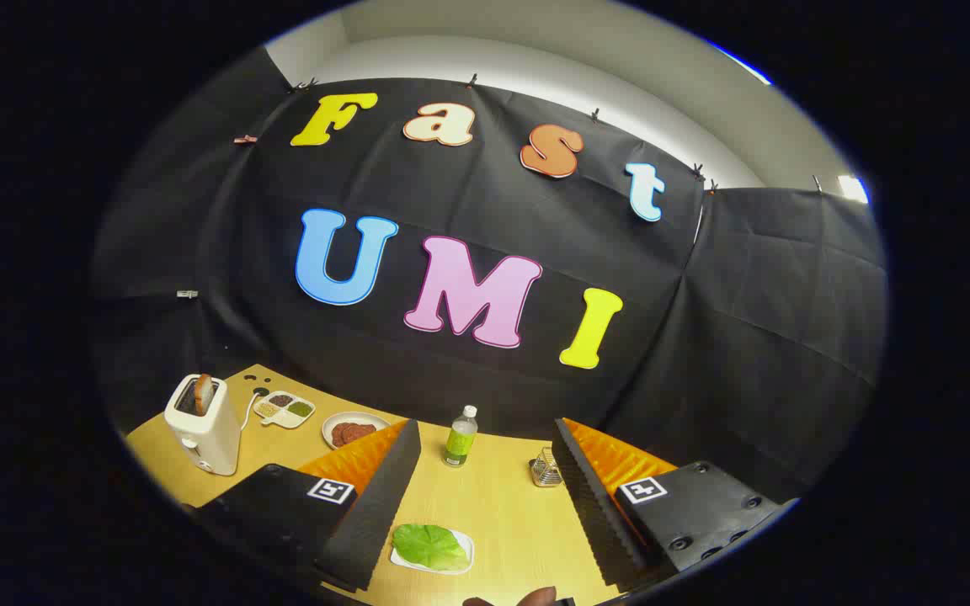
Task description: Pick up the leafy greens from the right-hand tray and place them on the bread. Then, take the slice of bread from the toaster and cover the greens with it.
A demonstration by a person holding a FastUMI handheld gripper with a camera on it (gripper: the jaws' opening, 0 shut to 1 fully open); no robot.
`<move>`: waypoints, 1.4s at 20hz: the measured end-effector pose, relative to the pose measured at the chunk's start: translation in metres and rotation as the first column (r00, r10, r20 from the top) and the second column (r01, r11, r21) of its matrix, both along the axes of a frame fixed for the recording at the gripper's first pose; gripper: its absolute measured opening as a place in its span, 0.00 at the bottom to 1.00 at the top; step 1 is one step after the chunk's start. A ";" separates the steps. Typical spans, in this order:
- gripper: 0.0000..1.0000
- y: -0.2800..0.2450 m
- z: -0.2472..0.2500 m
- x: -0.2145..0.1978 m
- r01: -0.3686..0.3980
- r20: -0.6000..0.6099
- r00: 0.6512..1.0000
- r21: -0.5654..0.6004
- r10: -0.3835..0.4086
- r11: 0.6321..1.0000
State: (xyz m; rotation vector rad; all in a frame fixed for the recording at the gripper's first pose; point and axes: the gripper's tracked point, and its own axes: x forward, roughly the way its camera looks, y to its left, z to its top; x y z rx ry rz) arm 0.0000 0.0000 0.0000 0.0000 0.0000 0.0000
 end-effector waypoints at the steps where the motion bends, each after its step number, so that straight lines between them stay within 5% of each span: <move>1: 0.98 0.000 -0.002 0.001 0.001 -0.003 1.000 0.001 -0.001 1.000; 23: 0.98 0.011 -0.014 0.011 -0.009 -0.016 1.000 -0.014 0.008 1.000; 28: 0.98 0.021 -0.028 0.018 -0.069 -0.045 0.997 -0.034 0.067 0.997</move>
